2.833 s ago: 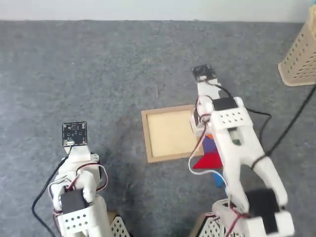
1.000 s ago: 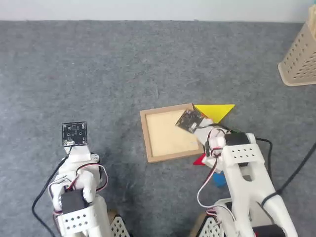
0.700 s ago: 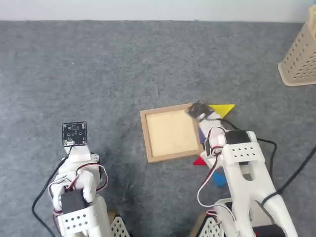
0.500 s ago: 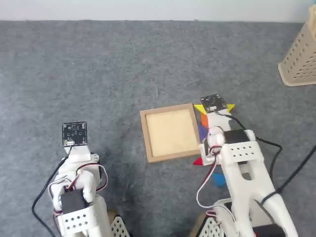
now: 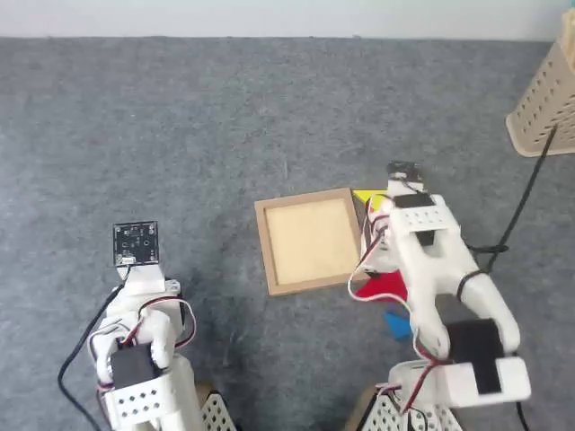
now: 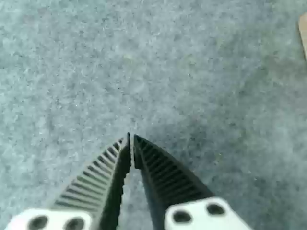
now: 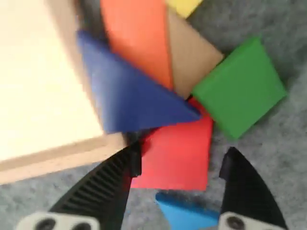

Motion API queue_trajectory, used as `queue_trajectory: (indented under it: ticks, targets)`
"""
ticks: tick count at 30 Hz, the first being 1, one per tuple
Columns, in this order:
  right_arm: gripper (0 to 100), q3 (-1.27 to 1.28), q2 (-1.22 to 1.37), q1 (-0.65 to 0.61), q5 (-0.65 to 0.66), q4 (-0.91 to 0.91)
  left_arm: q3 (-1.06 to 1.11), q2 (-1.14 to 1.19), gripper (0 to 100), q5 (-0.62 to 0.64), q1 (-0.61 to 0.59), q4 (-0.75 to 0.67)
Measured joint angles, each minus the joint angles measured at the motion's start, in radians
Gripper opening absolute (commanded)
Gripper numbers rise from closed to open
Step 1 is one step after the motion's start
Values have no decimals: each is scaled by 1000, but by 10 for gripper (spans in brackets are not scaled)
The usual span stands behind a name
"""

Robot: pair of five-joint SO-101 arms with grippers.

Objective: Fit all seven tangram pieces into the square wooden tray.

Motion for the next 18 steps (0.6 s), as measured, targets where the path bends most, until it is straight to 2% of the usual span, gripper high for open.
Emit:
queue_trajectory:
  ticks: [12,16,18]
  targets:
    - [246,-29,46,15,-3,0,0,0,13,0,0,0]
    - [171,-34,46,15,-3,5,0,0,13,0,0,0]
    - [192,-51,49,17,-3,38,0,0,13,0,0,0]
